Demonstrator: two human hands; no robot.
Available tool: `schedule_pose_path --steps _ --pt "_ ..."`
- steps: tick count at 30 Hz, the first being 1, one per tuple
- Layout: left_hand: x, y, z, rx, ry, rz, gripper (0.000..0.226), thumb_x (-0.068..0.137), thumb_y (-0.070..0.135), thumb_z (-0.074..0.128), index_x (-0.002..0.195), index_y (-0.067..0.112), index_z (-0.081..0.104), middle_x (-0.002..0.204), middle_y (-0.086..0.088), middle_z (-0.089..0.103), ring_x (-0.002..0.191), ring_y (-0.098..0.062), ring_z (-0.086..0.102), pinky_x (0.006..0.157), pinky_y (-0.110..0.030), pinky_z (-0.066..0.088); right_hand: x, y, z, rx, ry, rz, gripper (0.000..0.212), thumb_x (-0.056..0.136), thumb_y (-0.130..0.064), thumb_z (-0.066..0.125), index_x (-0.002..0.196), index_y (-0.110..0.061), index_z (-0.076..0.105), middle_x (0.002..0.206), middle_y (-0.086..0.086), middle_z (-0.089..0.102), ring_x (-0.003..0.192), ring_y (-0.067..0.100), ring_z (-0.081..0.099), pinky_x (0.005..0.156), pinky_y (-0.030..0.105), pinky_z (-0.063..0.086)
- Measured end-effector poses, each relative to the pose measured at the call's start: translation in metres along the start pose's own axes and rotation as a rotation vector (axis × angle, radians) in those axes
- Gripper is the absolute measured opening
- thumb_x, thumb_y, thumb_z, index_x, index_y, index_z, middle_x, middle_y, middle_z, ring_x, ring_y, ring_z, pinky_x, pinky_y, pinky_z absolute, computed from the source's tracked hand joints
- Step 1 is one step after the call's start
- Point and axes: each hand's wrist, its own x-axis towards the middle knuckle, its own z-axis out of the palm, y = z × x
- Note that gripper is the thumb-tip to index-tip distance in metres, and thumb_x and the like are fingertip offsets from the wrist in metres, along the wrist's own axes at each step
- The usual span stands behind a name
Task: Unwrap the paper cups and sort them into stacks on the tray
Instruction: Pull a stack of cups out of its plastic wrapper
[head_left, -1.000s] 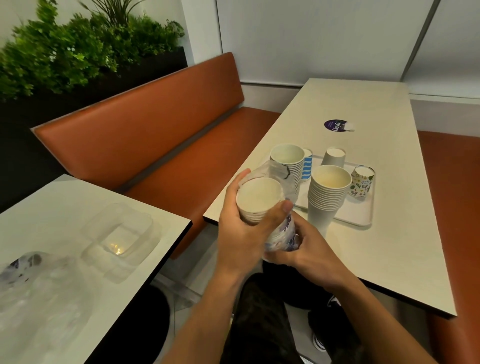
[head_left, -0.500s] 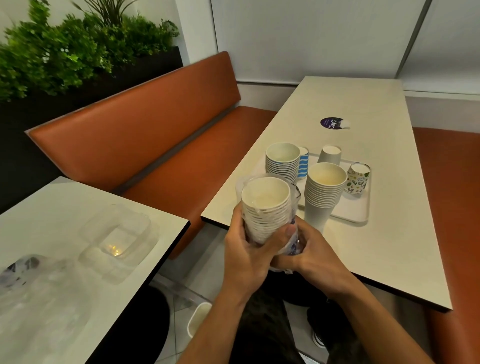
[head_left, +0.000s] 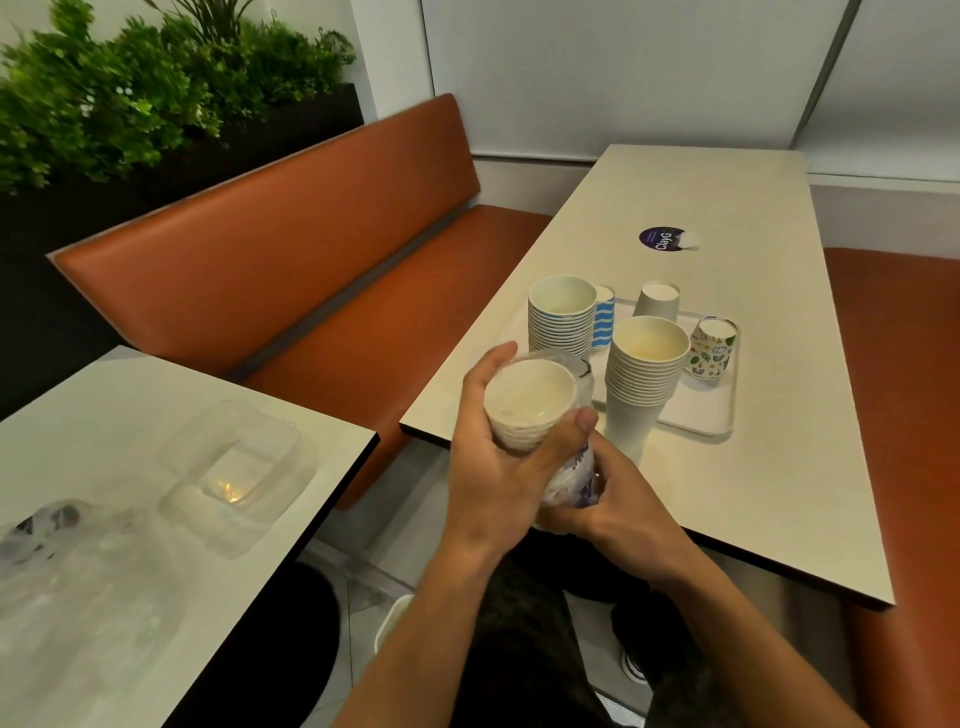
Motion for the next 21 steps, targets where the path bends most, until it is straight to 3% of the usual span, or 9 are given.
schedule_pose_path --steps 6,9,17,21 --pt "-0.009 -0.018 0.009 -0.058 0.025 -0.043 0.076 0.074 0.021 0.092 0.139 0.015 0.054 0.130 -0.001 0.069 0.124 -0.025 0.066 0.103 -0.054 0.055 -0.003 -0.004 -0.002 0.042 0.007 -0.002 0.075 0.070 0.021 0.081 0.131 -0.016 0.059 0.124 -0.011 0.073 0.115 0.009 0.069 0.090 0.016 0.053" --pt "-0.013 -0.024 0.010 -0.074 0.028 -0.067 0.071 0.077 0.011 0.091 0.138 0.012 0.055 0.128 -0.005 0.071 0.121 -0.028 0.068 0.099 -0.049 0.058 -0.004 -0.005 -0.002 0.064 0.011 0.005 0.076 0.070 0.019 0.082 0.131 -0.018 0.059 0.126 -0.013 0.073 0.116 0.007 0.069 0.091 0.016 0.053" --pt "-0.019 -0.038 0.007 0.004 -0.037 -0.113 0.069 0.080 0.011 0.088 0.140 0.015 0.053 0.132 -0.001 0.069 0.124 -0.025 0.066 0.099 -0.049 0.058 -0.003 -0.006 -0.004 0.116 -0.062 0.045 0.080 0.074 0.017 0.078 0.142 -0.016 0.055 0.136 -0.004 0.069 0.126 0.015 0.065 0.108 0.029 0.051" --pt "-0.015 -0.038 0.001 0.058 -0.098 -0.138 0.074 0.080 0.019 0.090 0.143 0.020 0.052 0.135 0.003 0.067 0.127 -0.021 0.064 0.103 -0.049 0.055 -0.004 -0.008 -0.008 0.354 -0.220 0.094 0.087 0.075 0.022 0.068 0.150 -0.014 0.044 0.145 0.005 0.062 0.136 0.025 0.058 0.110 0.037 0.050"
